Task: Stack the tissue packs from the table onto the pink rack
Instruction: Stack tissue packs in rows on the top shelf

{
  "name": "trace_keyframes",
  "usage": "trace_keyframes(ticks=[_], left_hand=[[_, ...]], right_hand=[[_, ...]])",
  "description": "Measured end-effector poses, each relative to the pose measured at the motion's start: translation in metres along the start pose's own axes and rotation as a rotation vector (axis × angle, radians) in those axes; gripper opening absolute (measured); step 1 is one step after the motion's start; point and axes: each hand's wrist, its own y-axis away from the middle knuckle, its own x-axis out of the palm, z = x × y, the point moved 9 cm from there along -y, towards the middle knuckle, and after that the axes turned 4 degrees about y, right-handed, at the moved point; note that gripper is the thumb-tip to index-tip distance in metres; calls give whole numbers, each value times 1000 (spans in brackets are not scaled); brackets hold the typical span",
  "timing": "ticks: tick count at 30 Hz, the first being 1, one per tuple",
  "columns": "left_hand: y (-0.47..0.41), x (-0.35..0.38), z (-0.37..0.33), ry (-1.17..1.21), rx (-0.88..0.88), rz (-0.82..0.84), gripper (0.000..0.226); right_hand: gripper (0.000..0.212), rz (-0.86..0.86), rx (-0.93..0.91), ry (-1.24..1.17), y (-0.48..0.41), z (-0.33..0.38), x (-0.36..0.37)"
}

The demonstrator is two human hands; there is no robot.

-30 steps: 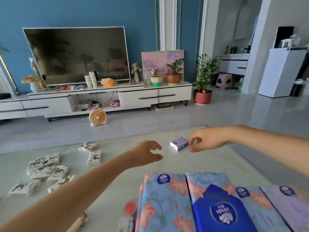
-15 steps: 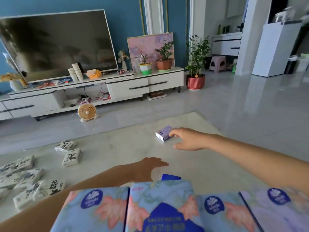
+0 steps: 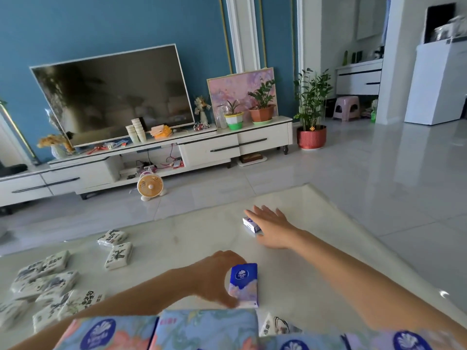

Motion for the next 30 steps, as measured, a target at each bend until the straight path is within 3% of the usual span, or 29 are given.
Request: trace_keyframes(ticks=[4, 7, 10, 11, 15, 18, 20, 22, 25, 27, 30], left_hand=[[-1, -6, 26, 47, -98, -63, 80], [-1, -5, 27, 51, -133, -63, 78], [-1, -2, 31, 45, -175, -47, 80], [1, -2, 28, 40, -181, -36, 79], [-5, 5, 34, 68, -269, -34, 53], [7, 1, 65, 43, -357, -132, 35], [32, -22, 76, -2, -364, -209, 23], [68, -57, 82, 56, -394, -315, 17], [137, -125, 68, 274, -311, -582, 46], [177, -165, 24, 417, -178, -688, 38], [201, -189, -76, 541, 53, -563, 36]], right_hand=[[67, 115, 43, 50, -15, -9, 20], [60, 84, 95, 63, -17, -19, 18], [19, 84, 87, 25, -8, -22, 11], [14, 95, 89, 9, -3, -24, 9], [36, 214, 123, -61, 39, -39, 11], [37, 142, 142, -115, 88, -54, 5], [70, 80, 175, -251, 122, -65, -6], [90, 22, 211, -409, 158, -69, -32], [99, -72, 160, -674, 205, -55, -92], [91, -111, 87, -772, 235, -34, -138], [82, -100, -46, -840, 272, 6, -188]])
